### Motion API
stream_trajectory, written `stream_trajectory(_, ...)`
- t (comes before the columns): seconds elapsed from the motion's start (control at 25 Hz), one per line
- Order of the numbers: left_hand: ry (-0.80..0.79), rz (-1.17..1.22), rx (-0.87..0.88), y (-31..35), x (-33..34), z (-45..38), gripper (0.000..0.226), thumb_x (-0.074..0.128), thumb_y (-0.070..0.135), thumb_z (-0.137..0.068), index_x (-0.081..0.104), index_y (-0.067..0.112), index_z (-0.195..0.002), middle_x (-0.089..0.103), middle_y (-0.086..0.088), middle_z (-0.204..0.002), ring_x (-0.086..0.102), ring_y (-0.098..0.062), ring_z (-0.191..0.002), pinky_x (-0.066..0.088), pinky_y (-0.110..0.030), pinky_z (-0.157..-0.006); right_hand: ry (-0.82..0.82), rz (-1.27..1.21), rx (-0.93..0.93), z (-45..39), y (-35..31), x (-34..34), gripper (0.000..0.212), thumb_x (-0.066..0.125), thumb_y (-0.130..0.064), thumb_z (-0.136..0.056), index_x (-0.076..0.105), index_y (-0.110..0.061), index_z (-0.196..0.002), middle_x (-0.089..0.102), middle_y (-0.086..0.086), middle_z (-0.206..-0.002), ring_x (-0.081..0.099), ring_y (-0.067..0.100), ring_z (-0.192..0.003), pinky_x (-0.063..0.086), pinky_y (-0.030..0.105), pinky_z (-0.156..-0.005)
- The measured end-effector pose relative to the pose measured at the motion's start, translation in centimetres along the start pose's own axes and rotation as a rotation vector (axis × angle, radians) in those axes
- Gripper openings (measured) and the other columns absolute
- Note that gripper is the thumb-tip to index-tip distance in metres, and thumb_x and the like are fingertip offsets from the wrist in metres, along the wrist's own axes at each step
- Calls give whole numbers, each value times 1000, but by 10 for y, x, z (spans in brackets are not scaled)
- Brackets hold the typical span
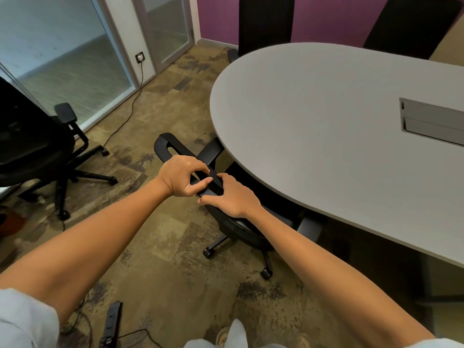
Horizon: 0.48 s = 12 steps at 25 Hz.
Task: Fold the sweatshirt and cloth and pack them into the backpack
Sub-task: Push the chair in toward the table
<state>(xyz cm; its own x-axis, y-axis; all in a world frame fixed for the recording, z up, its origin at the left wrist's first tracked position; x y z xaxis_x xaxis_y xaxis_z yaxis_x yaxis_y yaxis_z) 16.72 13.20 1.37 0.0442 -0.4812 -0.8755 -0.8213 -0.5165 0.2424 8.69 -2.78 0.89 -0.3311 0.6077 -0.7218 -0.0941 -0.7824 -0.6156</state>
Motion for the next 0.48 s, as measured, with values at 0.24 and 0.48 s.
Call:
stream_trajectory(0.24,4,2,-22,7,15,-30,40,51,45,-88,77,15,-86,76,1,-80,72,-21,-71,55,-37,-57,9,20,-9,-9,24,-26,101,66,-73,-70,30,-29,-153,43,-1,-154,48,24,-135,44,45,-103)
stream_trajectory(0.48,-17,0,-50,9,17,-35,36,53,41,-85,77,15,-87,76,1,-82,73,-21,-73,55,-37,-58,-19,27,-76,-15,32,-29,102,66,-72,-69,30,-29,-154,44,0,-153,49,25,-134,44,44,-103)
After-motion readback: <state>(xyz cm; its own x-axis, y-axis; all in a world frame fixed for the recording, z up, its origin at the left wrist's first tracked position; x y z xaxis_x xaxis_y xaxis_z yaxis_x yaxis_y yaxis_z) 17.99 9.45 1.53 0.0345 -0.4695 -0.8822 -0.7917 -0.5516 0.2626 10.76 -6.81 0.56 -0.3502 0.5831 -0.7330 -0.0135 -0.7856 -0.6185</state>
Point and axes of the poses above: each hand's wrist, its own z-axis away from the middle knuckle, its own x-axis out of the palm, y = z × x, the point moved 3 cm from there along -z, towards the middle knuckle
